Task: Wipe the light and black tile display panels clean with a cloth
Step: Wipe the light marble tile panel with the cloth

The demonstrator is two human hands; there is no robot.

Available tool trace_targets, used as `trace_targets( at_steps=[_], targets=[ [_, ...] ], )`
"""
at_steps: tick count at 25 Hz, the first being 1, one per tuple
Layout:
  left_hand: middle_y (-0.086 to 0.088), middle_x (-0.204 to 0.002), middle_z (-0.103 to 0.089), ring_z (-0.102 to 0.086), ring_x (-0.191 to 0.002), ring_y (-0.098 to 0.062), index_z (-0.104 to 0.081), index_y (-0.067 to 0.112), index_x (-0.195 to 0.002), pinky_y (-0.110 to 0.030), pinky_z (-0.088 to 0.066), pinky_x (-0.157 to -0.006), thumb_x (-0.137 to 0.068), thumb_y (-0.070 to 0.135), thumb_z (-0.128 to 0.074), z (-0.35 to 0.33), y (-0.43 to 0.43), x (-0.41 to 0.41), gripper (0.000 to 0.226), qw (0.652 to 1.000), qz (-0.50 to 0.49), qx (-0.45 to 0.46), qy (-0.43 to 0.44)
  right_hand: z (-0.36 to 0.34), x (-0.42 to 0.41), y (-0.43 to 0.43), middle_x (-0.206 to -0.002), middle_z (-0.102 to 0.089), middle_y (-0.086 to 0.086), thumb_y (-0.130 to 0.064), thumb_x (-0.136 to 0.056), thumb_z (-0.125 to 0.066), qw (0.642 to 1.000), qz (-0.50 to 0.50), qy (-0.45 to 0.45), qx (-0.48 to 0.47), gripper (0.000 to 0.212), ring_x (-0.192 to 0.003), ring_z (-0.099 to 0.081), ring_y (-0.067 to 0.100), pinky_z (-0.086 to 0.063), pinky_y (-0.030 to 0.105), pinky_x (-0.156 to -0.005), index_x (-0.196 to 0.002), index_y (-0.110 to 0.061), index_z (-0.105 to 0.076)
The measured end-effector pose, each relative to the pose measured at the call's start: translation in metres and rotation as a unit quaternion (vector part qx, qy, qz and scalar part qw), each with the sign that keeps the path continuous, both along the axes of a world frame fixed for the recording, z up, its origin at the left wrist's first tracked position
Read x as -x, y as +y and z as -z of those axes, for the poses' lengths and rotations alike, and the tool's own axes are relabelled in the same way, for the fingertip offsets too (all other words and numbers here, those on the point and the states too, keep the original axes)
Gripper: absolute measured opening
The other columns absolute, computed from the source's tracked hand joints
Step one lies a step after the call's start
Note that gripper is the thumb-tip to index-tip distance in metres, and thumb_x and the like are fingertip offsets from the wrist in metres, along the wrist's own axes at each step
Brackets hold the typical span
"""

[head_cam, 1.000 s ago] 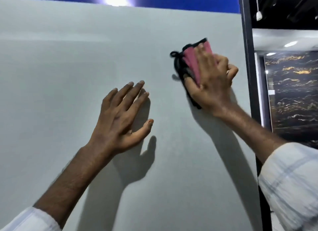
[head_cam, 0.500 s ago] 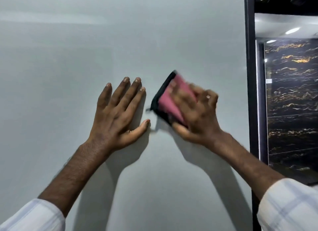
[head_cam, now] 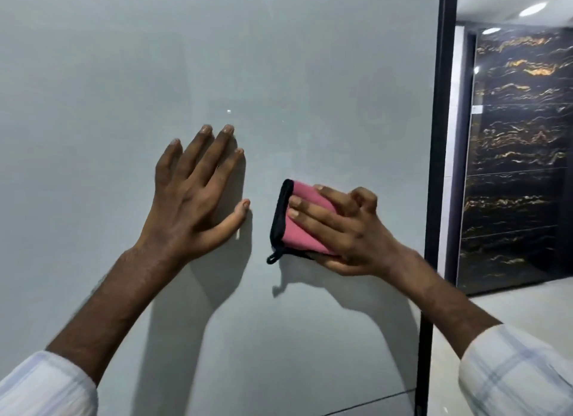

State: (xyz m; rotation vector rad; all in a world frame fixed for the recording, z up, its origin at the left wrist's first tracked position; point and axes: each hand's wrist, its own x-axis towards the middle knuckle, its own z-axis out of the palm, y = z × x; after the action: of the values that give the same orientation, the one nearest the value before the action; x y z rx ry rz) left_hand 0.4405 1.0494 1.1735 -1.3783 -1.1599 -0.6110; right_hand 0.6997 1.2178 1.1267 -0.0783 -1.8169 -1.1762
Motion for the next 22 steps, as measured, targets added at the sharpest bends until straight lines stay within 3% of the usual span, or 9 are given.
trace_targets(
  at_steps=[2,4,6,9,11,13,16,20,22],
  targets=[
    [-0.014,-0.17,-0.027,-0.022,-0.159,-0.035,-0.049,0.005,-0.153,-0.066,-0.023,-0.12,-0.096,0.047,-0.058,0.031,-0.003,-0.001,0.072,1.0,0.001,0.007,0.003,-0.019,-0.018,0.013,-0.16,-0.043,-0.003,-0.048,-0.091,-0.062,0.998,0.024,0.051,0.042,0.071,-0.141,-0.048,0.032,-0.028,0.05,-0.092,-0.154,-0.023,-0.045],
    [-0.016,-0.17,-0.027,-0.021,-0.158,-0.038,-0.042,0.004,-0.157,-0.069,-0.02,-0.121,-0.096,0.048,-0.058,0.054,0.002,-0.002,0.077,1.0,-0.003,0.019,0.003,-0.018,-0.008,0.006,-0.162,-0.04,-0.002,-0.044,-0.086,-0.067,0.958,0.019,0.233,0.166,0.076,-0.14,-0.046,0.032,-0.028,0.049,-0.093,-0.155,-0.022,-0.044],
    [-0.017,-0.169,-0.027,-0.021,-0.158,-0.04,-0.036,0.004,-0.16,-0.069,-0.018,-0.122,-0.097,0.047,-0.056,0.067,0.007,0.001,0.079,1.0,-0.017,0.016,0.005,0.021,0.021,-0.011,-0.163,-0.039,0.0,-0.042,-0.082,-0.065,0.928,-0.014,0.298,0.226,0.08,-0.142,-0.04,0.032,-0.028,0.046,-0.093,-0.155,-0.019,-0.043],
    [-0.017,-0.168,-0.029,-0.023,-0.157,-0.039,-0.035,0.004,-0.16,-0.067,-0.02,-0.123,-0.099,0.047,-0.054,0.075,0.009,0.005,0.077,0.999,-0.025,0.0,0.022,0.079,0.026,-0.021,-0.16,-0.044,0.0,-0.045,-0.088,-0.061,0.995,-0.016,0.052,0.078,0.07,-0.146,-0.041,0.03,-0.029,0.047,-0.09,-0.153,-0.022,-0.047],
    [-0.017,-0.168,-0.03,-0.024,-0.157,-0.04,-0.035,0.004,-0.16,-0.067,-0.021,-0.123,-0.099,0.046,-0.055,0.076,0.009,0.006,0.077,1.0,-0.017,0.0,0.023,0.066,-0.002,-0.004,-0.16,-0.044,-0.003,-0.049,-0.096,-0.049,0.999,0.008,-0.027,0.04,0.062,-0.144,-0.046,0.03,-0.028,0.049,-0.09,-0.152,-0.024,-0.048],
    [-0.018,-0.168,-0.031,-0.025,-0.156,-0.041,-0.036,0.004,-0.16,-0.067,-0.02,-0.123,-0.098,0.046,-0.055,0.076,0.01,0.005,0.077,1.0,-0.019,-0.005,0.021,0.045,-0.013,0.007,-0.16,-0.042,-0.002,-0.05,-0.092,-0.057,0.988,0.042,0.099,0.11,0.068,-0.141,-0.047,0.031,-0.027,0.048,-0.089,-0.154,-0.023,-0.045],
    [-0.019,-0.167,-0.032,-0.026,-0.156,-0.042,-0.037,0.003,-0.159,-0.067,-0.019,-0.123,-0.098,0.046,-0.056,0.076,0.011,0.004,0.077,1.0,-0.02,-0.011,0.018,0.071,0.014,-0.013,-0.162,-0.038,0.0,-0.044,-0.084,-0.065,0.916,0.005,0.306,0.26,0.077,-0.141,-0.039,0.031,-0.026,0.046,-0.093,-0.154,-0.018,-0.046],
    [-0.019,-0.167,-0.031,-0.025,-0.156,-0.042,-0.038,0.002,-0.159,-0.067,-0.019,-0.123,-0.099,0.045,-0.055,0.073,0.006,0.004,0.075,1.0,-0.018,0.0,0.019,0.142,0.019,-0.026,-0.159,-0.045,-0.001,-0.039,-0.083,-0.066,0.995,-0.014,-0.007,0.096,0.071,-0.147,-0.039,0.03,-0.028,0.048,-0.088,-0.15,-0.022,-0.049],
    [-0.018,-0.167,-0.032,-0.025,-0.157,-0.041,-0.042,0.002,-0.157,-0.067,-0.019,-0.122,-0.099,0.042,-0.056,0.082,0.003,0.0,0.071,1.0,0.01,0.021,0.013,0.123,-0.001,-0.012,-0.159,-0.045,0.0,-0.043,-0.092,-0.055,0.993,-0.029,-0.023,0.114,0.062,-0.143,-0.045,0.031,-0.032,0.054,-0.088,-0.15,-0.022,-0.051]
  ],
)
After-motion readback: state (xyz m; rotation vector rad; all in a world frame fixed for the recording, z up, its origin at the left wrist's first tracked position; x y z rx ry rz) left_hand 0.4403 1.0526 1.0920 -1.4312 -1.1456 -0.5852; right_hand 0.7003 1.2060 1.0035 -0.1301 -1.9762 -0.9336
